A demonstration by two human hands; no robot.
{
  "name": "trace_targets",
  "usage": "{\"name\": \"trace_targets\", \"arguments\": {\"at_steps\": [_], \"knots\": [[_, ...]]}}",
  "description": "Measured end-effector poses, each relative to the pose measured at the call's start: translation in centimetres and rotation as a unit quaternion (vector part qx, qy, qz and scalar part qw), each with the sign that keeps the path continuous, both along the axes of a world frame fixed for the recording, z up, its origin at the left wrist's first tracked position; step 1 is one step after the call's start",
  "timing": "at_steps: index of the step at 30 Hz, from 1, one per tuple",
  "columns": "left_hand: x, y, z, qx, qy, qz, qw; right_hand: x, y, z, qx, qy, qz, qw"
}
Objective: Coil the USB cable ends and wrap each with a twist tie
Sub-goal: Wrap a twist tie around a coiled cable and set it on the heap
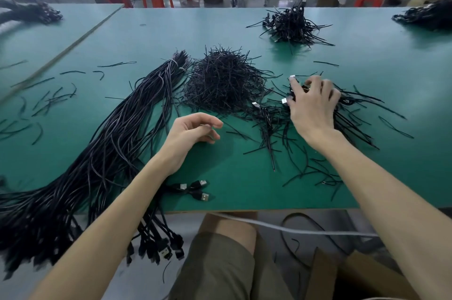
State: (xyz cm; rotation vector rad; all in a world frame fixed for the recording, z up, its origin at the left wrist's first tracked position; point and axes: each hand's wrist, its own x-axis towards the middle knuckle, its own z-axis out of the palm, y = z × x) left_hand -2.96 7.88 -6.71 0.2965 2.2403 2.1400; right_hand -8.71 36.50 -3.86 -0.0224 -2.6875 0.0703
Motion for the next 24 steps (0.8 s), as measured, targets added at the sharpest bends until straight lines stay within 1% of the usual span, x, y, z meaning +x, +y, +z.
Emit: {"name": "trace_targets", "arguments": {"at_steps": [2, 4, 6, 8, 9, 12, 13, 14, 16, 18, 21, 24], "knots": [[0.2, 0.0, 0.5, -0.049, 0.002, 0.001, 0.999, 0.8, -1.0, 0.2, 0.022, 0.005, 0.017, 1.0], [0.4, -0.3, 1.4, -0.123, -0.004, -0.009, 0.992, 1.8, -2.2, 0.5, 0.029, 0.01, 0.047, 0.998], [0.6, -0.9, 2.5, -0.237, 0.008, -0.034, 0.971, 2.9, -3.8, 0.4, 0.024, 0.012, 0.088, 0.996], [1.0, -1.8, 3.8, -0.379, 0.015, -0.078, 0.922, 4.1, -5.6, -0.1, 0.007, 0.004, 0.133, 0.991], [1.2, -2.3, 4.3, -0.43, 0.001, -0.108, 0.896, 4.6, -6.4, -0.3, -0.009, -0.004, 0.154, 0.988], [2.5, -3.4, 5.1, -0.521, -0.074, -0.193, 0.828, 5.9, -8.5, -1.0, -0.05, -0.03, 0.193, 0.979], [2.9, -3.6, 5.0, -0.543, -0.082, -0.207, 0.809, 6.2, -8.9, -1.1, -0.057, -0.034, 0.202, 0.977], [3.1, -3.6, 4.9, -0.556, -0.08, -0.211, 0.8, 6.4, -9.3, -1.2, -0.064, -0.036, 0.211, 0.975], [3.4, -3.4, 4.6, -0.557, -0.064, -0.21, 0.801, 6.9, -9.8, -1.2, -0.08, -0.041, 0.228, 0.97], [3.6, -3.1, 4.6, -0.546, -0.055, -0.208, 0.81, 7.4, -10.1, -1.3, -0.098, -0.053, 0.243, 0.964], [3.9, -3.0, 4.7, -0.537, -0.061, -0.204, 0.816, 8.3, -10.3, -1.5, -0.126, -0.079, 0.259, 0.954], [4.2, -2.9, 4.7, -0.554, -0.066, -0.197, 0.806, 9.0, -10.4, -1.8, -0.14, -0.09, 0.274, 0.947]]}}
